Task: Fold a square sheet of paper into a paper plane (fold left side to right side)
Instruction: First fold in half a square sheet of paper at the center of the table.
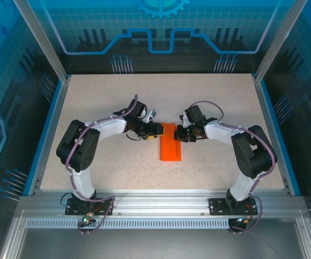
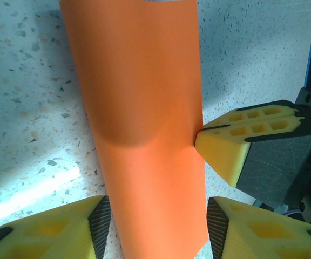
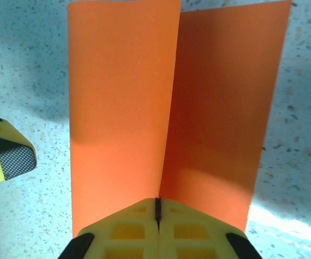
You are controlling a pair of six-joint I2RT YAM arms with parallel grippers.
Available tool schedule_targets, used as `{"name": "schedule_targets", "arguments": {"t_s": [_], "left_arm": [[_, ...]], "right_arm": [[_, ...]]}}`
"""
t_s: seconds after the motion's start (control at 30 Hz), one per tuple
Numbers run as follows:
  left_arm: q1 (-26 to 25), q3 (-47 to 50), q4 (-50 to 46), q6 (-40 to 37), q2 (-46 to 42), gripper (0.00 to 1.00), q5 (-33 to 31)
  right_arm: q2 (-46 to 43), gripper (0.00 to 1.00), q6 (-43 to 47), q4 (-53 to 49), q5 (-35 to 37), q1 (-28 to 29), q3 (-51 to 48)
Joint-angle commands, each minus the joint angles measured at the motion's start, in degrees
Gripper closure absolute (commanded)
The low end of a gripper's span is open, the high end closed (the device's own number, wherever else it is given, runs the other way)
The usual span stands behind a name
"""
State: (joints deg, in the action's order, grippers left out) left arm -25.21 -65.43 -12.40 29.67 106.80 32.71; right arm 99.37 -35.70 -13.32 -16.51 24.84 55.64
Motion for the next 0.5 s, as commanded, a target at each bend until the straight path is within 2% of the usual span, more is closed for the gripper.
{"name": "schedule_targets", "arguments": {"t_s": [0.0,0.2,0.47], "left_arm": [[-1.1,-2.2,-2.3,0.1,1.8,0.46,-1.0],[-2.5,-4.5,-4.6,0.4,4.2,0.46,-2.8],[-4.1,-7.1,-7.9,0.3,7.1,0.5,-5.3]], "right_arm": [[0.6,0.96,1.5,-3.4,2.4,0.3,1.7],[1.0,0.96,2.0,-4.4,3.7,0.4,2.0],[1.7,0.95,2.6,-5.7,5.2,0.6,2.4]]}}
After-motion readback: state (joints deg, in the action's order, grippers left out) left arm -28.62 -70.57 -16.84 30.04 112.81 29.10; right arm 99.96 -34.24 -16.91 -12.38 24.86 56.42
